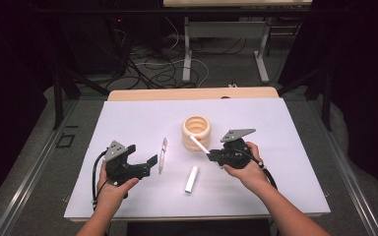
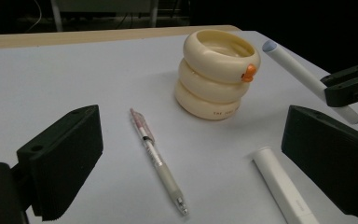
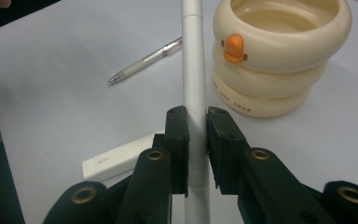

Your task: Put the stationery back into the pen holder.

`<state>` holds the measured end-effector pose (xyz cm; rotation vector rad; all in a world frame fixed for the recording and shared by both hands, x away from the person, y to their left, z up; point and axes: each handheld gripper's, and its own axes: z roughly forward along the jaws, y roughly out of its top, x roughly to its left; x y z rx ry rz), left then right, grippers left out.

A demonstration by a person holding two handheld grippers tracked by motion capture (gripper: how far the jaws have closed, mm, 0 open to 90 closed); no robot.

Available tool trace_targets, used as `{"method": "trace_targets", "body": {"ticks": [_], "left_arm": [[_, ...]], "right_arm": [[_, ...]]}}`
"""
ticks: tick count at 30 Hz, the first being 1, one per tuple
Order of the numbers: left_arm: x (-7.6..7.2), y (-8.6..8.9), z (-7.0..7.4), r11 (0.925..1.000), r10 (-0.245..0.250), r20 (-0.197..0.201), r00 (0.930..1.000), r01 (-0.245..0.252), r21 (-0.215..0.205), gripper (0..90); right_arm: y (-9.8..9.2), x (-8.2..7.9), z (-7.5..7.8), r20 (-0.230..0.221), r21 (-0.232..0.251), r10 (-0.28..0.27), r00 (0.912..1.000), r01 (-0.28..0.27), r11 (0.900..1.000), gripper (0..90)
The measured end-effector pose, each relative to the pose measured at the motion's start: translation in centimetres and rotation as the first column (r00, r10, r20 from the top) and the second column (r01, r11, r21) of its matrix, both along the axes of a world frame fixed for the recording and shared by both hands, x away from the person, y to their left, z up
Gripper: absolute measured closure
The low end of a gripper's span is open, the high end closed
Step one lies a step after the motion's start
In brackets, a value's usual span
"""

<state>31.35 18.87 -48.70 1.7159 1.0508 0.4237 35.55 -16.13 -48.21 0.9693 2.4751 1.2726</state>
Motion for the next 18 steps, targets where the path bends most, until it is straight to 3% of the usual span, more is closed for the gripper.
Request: {"method": "trace_targets", "body": {"ticks": [3,4,6,14,18], "left_arm": [[0.0,-0.6,0.3,0.9998,-0.013,0.007,0.9999,0.013,-0.012,7.6],[0.1,-0.7,0.4,0.9998,-0.020,0.010,0.9997,0.020,-0.005,8.4],[0.1,-1.1,0.6,0.9995,-0.030,0.005,0.9995,0.030,0.003,9.2],[0.5,-2.4,1.3,0.9973,-0.055,-0.014,0.9984,0.054,-0.049,11.7],[0.8,-3.2,1.9,0.9967,-0.062,0.002,0.9981,0.062,-0.053,16.3]], "right_arm": [[0.1,-0.2,0.1,0.017,0.019,-0.007,0.9998,0.006,1.000,78.4],[0.1,-0.2,0.3,0.007,0.009,-0.001,1.0000,0.001,1.000,78.4],[0.2,-0.3,0.3,0.030,0.031,-0.006,0.9995,0.005,1.000,78.4],[0.2,-0.7,0.7,0.059,0.083,-0.022,0.9980,0.017,0.996,78.5],[0.2,-0.9,1.0,0.072,0.104,-0.036,0.9968,0.028,0.994,78.5]]}}
